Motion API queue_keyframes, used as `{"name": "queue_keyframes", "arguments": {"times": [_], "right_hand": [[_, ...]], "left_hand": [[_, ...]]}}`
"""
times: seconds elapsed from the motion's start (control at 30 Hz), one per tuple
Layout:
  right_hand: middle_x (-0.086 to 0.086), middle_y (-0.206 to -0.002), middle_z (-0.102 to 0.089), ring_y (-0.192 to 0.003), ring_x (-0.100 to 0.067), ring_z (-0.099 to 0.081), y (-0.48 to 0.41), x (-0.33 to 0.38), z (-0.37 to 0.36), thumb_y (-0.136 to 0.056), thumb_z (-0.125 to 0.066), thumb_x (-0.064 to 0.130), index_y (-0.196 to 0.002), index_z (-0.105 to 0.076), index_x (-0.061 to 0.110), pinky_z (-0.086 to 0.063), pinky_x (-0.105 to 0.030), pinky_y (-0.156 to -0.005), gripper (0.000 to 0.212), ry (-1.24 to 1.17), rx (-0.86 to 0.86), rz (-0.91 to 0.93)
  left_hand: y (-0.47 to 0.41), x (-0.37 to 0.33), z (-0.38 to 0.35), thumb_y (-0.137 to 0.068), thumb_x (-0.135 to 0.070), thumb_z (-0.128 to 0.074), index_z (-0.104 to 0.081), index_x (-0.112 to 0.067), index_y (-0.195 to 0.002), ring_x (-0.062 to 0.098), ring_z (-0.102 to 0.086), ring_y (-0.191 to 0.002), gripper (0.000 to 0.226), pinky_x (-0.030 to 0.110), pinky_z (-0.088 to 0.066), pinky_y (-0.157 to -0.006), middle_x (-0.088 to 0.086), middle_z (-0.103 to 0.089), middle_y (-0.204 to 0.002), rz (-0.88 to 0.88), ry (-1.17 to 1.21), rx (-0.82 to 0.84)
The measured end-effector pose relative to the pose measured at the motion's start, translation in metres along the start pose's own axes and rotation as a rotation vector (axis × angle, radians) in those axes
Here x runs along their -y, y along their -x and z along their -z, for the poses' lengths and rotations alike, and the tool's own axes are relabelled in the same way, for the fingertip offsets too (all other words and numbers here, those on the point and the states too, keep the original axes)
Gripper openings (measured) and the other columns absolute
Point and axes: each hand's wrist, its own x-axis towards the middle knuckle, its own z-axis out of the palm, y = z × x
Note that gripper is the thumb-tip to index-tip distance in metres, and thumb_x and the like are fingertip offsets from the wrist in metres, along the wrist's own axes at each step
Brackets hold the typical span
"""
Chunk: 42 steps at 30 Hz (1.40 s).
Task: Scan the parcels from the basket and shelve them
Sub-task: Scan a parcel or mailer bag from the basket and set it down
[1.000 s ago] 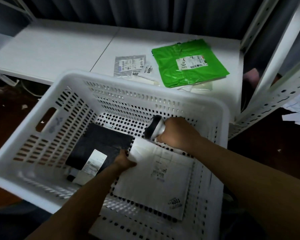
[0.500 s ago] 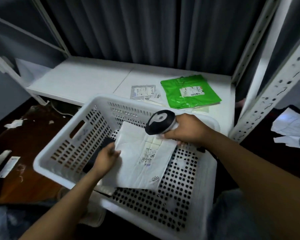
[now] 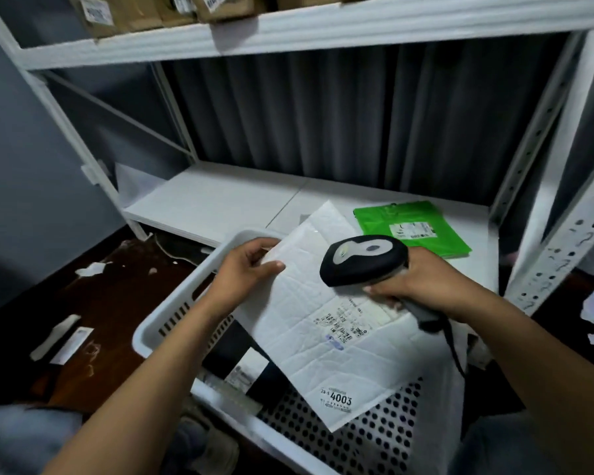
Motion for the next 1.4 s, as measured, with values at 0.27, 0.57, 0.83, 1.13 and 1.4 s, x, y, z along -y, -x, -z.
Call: {"name": "queue_keyframes", "arguments": {"times": [0.27,0.57,0.83,1.13,1.4], "right_hand": [[-0.015,-0.065,-0.058,-0.049,-0.016,-0.050,-0.010,0.012,0.014,-0.082,-0.071,0.000,-0.079,-0.068,0.004,-0.044,-0.025,-0.045,0.006,-0.329,-0.236,0.032],[-0.015,-0.070,-0.058,-0.053,-0.018,-0.051,-0.024,0.005,0.014,-0.085,-0.071,0.011,-0.087,-0.068,0.002,-0.044,-0.026,-0.050,0.011,-0.363,-0.378,-0.026],[-0.006,-0.065,-0.072,-0.059,-0.021,-0.067,-0.031,0.000,0.008,-0.079,-0.078,0.016,-0.091,-0.071,0.014,-0.057,-0.033,-0.064,0.014,0.172,-0.217,-0.033],[0.009,-0.048,-0.053,-0.047,-0.003,-0.052,-0.028,0.009,0.003,-0.077,-0.077,0.033,-0.072,-0.060,0.019,-0.043,-0.024,-0.054,0.023,0.550,-0.222,0.047],[0.009,-0.036,-0.050,-0.031,-0.002,-0.042,-0.024,0.015,0.007,-0.077,-0.077,0.030,-0.065,-0.057,0.018,-0.032,-0.011,-0.037,0.027,0.443,-0.219,0.032]], "left_hand": [[0.015,0.026,-0.014,-0.082,-0.010,-0.074,-0.020,-0.020,-0.153,0.021,-0.051,-0.121,0.089,0.041,-0.046,-0.100,0.000,-0.047,-0.138,0.403,0.170,-0.309],[0.024,0.056,-0.043,-0.088,0.005,-0.062,-0.060,-0.011,-0.118,0.027,-0.071,-0.093,0.034,0.047,-0.056,-0.085,0.008,-0.074,-0.103,0.403,0.351,-0.196],[0.004,0.037,0.004,-0.083,-0.004,-0.060,-0.064,-0.023,-0.114,0.008,-0.064,-0.077,0.037,0.023,-0.053,-0.071,-0.002,-0.071,-0.096,0.164,-0.024,-0.283],[-0.026,0.015,0.064,-0.088,0.004,-0.058,-0.063,-0.020,-0.123,-0.004,-0.062,-0.077,0.042,0.014,-0.049,-0.073,-0.003,-0.069,-0.103,0.105,-0.210,-0.174],[-0.033,0.016,0.066,-0.087,0.005,-0.059,-0.062,-0.023,-0.127,0.007,-0.064,-0.086,0.049,0.028,-0.049,-0.087,-0.003,-0.070,-0.104,0.113,-0.210,-0.127]]}}
